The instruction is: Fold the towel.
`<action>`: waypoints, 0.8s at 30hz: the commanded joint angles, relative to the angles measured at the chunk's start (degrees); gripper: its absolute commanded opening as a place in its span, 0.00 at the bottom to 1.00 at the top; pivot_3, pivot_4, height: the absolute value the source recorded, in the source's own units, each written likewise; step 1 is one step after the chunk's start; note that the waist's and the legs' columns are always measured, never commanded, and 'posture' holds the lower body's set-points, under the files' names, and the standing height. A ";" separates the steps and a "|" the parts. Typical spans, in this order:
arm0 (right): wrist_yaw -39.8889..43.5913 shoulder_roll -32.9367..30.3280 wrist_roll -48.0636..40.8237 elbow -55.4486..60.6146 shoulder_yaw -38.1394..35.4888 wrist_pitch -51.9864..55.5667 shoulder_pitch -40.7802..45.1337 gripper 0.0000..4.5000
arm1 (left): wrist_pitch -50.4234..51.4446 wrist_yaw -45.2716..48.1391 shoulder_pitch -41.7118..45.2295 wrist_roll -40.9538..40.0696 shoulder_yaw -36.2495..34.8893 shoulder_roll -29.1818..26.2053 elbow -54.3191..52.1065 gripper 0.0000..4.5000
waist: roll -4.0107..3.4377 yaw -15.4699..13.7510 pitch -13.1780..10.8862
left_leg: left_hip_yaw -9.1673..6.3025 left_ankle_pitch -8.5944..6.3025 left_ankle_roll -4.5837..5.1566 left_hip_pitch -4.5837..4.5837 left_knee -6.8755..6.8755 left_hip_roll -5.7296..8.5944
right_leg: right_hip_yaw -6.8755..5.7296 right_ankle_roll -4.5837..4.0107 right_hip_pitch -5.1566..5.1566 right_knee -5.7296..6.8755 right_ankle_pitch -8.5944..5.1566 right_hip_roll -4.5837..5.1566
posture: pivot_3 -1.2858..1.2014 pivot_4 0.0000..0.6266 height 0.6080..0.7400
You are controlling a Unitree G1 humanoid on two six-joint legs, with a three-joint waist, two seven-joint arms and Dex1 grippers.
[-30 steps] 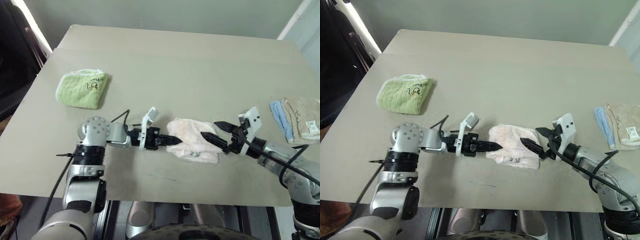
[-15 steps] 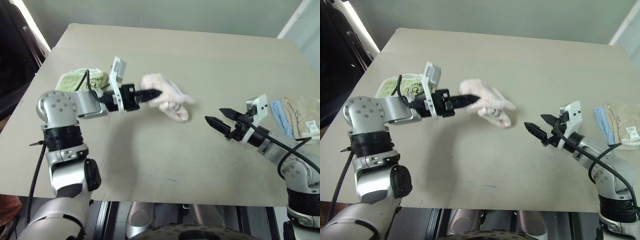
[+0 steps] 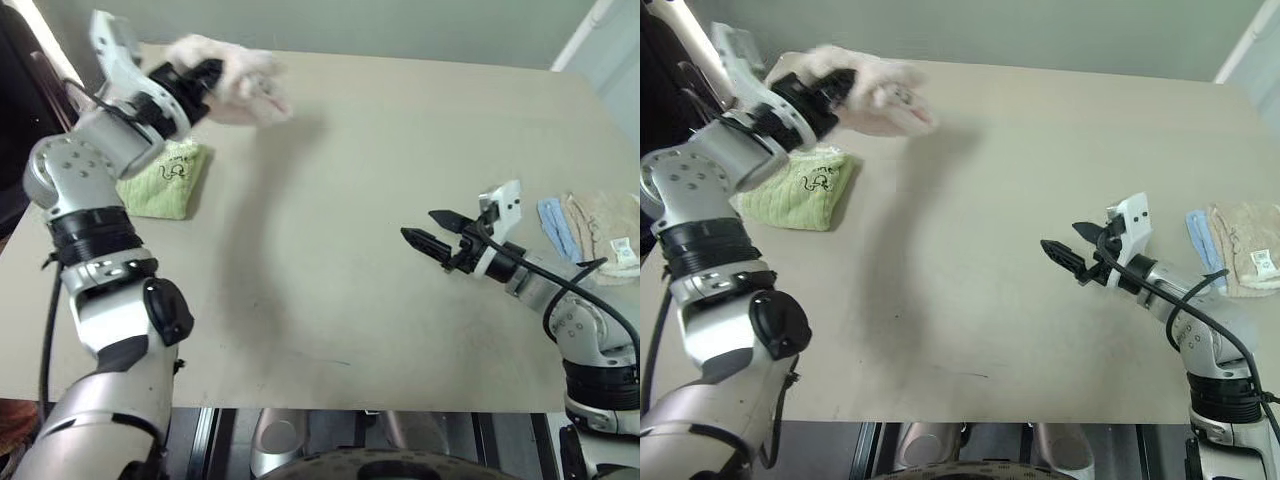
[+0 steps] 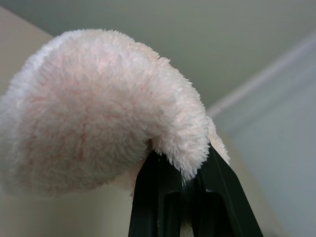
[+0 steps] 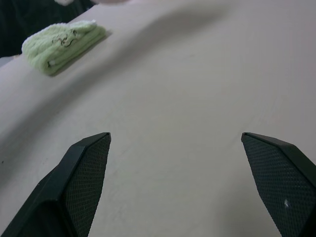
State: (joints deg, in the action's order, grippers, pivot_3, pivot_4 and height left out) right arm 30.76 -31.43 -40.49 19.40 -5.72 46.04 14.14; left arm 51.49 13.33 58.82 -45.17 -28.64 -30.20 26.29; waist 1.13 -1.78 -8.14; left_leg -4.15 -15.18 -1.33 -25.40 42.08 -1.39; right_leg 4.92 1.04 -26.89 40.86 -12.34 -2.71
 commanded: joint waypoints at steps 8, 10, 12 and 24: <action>2.97 -1.09 1.80 0.40 0.71 -1.12 1.14 1.00 | -18.17 4.93 2.94 7.63 -2.05 -6.58 11.57 0.00 | 0.01 -0.05 0.00 | -0.04 0.12 -0.20 -0.76 0.14 0.00 | -0.04 -0.42 -0.57 -0.01 0.37 0.01 | 0.52 0.24 0.68; 3.42 -1.54 1.93 0.46 0.68 -1.05 1.12 1.00 | -18.16 5.09 1.41 7.80 -3.06 -7.59 13.09 0.00 | 0.01 0.02 0.00 | -0.03 0.11 -0.19 -0.79 0.18 0.01 | -0.04 -0.39 -0.56 -0.02 0.38 0.02 | 0.52 0.24 0.68; 3.85 -1.98 2.16 0.63 0.84 -0.91 1.04 1.00 | -17.99 5.34 -1.04 8.21 -3.37 -8.01 12.79 0.00 | 0.01 0.25 0.00 | 0.00 0.11 -0.18 -0.78 0.20 0.00 | -0.03 -0.40 -0.58 -0.03 0.39 0.03 | 0.52 0.24 0.68; 6.11 -2.65 3.40 -1.29 1.50 -1.54 1.39 1.00 | -6.81 -6.75 -13.14 1.00 -9.62 -4.07 -8.57 0.00 | 0.16 0.91 -0.07 | 0.22 0.17 -0.15 -0.62 0.27 -0.19 | -0.14 -0.60 -0.52 -0.01 0.67 -0.02 | 0.52 0.24 0.68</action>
State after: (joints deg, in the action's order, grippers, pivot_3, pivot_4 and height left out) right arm 35.89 -33.55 -37.30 17.50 -3.67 45.53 14.65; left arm 43.37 7.84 45.80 -42.53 -36.72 -33.64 21.87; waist 1.29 -0.87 -8.21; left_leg -3.93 -15.01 -1.47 -25.99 42.35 -1.59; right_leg 4.78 0.43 -27.40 40.85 -11.64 -2.74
